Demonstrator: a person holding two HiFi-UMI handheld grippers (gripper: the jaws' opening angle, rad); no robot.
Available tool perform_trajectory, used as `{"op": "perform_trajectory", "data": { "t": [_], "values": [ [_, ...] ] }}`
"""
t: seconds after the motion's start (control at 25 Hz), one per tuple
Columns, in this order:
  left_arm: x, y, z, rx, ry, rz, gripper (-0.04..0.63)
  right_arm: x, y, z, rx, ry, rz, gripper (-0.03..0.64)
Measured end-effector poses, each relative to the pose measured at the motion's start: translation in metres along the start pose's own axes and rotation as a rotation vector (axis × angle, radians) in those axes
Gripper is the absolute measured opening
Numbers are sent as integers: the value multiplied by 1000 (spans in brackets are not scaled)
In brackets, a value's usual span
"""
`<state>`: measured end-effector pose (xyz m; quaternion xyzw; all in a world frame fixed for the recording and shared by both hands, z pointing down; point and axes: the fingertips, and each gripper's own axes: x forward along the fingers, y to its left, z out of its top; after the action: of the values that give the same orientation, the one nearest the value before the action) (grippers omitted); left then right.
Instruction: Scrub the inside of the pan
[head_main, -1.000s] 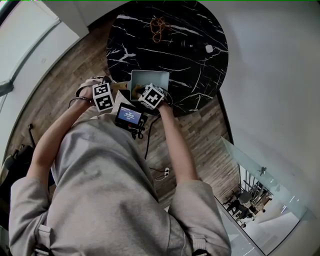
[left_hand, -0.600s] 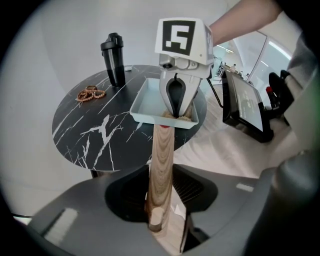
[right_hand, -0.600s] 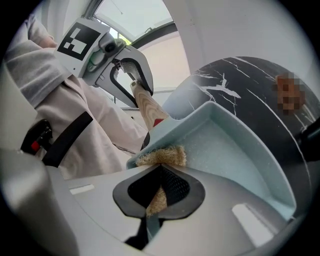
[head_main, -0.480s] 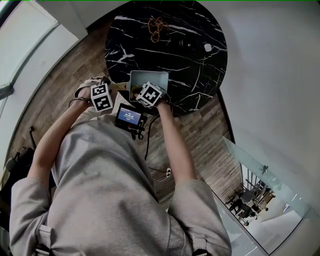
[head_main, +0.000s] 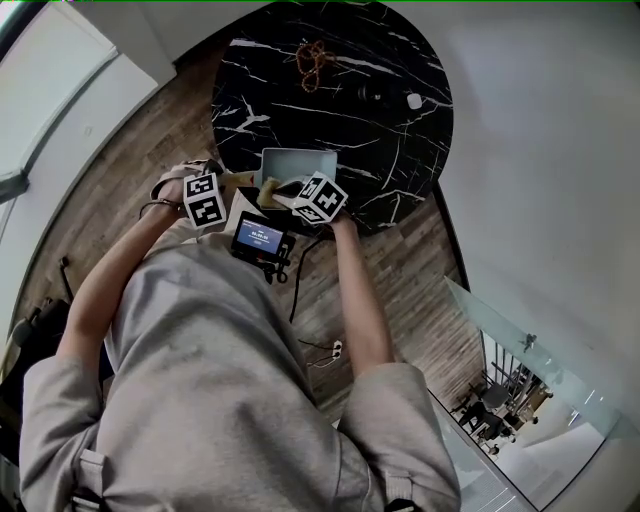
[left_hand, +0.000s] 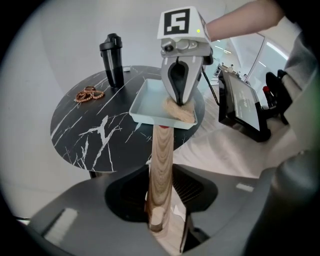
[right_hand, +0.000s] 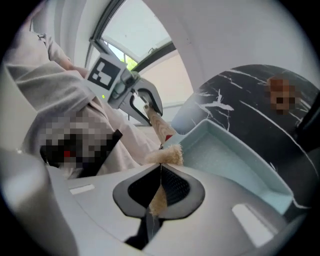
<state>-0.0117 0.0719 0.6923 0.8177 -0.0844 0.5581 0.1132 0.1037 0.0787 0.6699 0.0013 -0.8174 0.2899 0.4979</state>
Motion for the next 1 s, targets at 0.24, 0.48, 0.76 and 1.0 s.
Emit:
{"op": "perform_trajectory", "data": {
  "t": [0.24, 0.48, 0.76, 1.0],
  "values": [
    [-2, -2, 3, 23, -37, -4, 141, -59, -47, -17, 153, -150, -340, 20],
    [-1, -2, 3, 31, -47, 3, 140, -74, -97, -62, 291, -32, -653, 20],
    [-1, 0, 4, 55, -67, 36, 140, -60, -106, -72, 312, -6, -638, 20],
    [3, 0, 3, 63, -61, 45, 140, -40, -107, -69, 323, 18, -623, 20]
  ]
}}
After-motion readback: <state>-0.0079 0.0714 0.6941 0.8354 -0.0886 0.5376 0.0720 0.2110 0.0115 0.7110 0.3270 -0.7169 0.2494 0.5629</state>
